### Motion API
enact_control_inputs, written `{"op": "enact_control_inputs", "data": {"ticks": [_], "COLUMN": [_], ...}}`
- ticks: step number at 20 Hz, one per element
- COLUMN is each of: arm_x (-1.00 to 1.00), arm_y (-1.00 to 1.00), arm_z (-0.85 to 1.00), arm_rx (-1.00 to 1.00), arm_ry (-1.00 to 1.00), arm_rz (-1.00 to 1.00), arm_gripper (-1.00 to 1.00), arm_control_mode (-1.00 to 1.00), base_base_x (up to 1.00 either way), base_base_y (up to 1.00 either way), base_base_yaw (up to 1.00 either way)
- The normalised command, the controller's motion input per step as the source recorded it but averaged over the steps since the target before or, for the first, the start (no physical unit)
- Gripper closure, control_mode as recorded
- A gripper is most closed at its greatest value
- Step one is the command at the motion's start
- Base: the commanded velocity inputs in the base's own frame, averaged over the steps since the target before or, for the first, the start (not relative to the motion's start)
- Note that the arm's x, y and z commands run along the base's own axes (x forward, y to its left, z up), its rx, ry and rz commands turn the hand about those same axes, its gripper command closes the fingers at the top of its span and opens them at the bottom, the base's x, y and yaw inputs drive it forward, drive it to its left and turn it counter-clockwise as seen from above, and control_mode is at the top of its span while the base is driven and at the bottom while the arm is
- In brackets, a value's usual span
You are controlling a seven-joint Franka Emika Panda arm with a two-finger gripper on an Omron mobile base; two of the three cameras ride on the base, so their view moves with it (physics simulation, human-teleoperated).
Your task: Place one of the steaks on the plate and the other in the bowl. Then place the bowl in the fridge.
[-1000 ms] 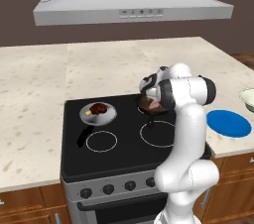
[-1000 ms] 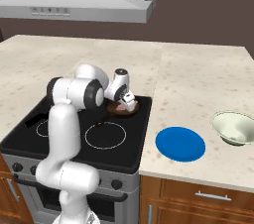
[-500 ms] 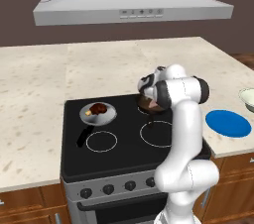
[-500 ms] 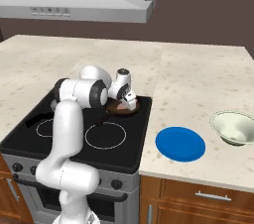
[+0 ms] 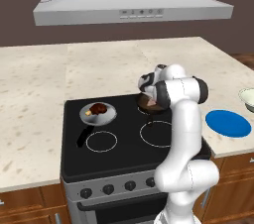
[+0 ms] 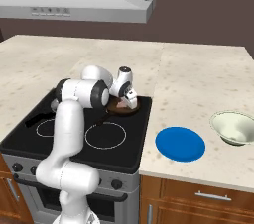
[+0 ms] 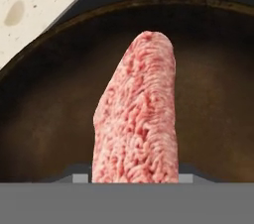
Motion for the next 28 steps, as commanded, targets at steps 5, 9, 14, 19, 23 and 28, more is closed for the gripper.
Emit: {"op": "enact_control_inputs", "data": {"ticks": [5, 9, 14, 19, 23, 28], "arm_x": [-0.32, -0.43, -0.3, -0.51, -0.66, -0.63], "arm_y": [0.0, -0.01, -0.11, -0.55, -1.0, -1.0], "arm_z": [0.0, 0.43, 0.86, 0.55, 0.03, 0.0], "arm_rx": [0.0, 0.0, 0.02, 0.0, 0.0, 0.0], "arm_ry": [0.0, 0.0, 0.0, 0.01, 0.07, 0.07], "arm_rz": [0.04, 0.05, 0.05, 0.01, -0.05, -0.04], "arm_gripper": [1.0, 1.0, 1.0, 1.0, 1.0, 1.0], "arm_control_mode": [-1.0, -1.0, -1.0, -1.0, -1.0, -1.0], "base_base_x": [0.0, 0.0, 0.0, 0.0, 0.0, 0.0], "base_base_y": [0.0, 0.0, 0.0, 0.0, 0.0, 0.0], "base_base_yaw": [0.0, 0.0, 0.0, 0.0, 0.0, 0.0]}}
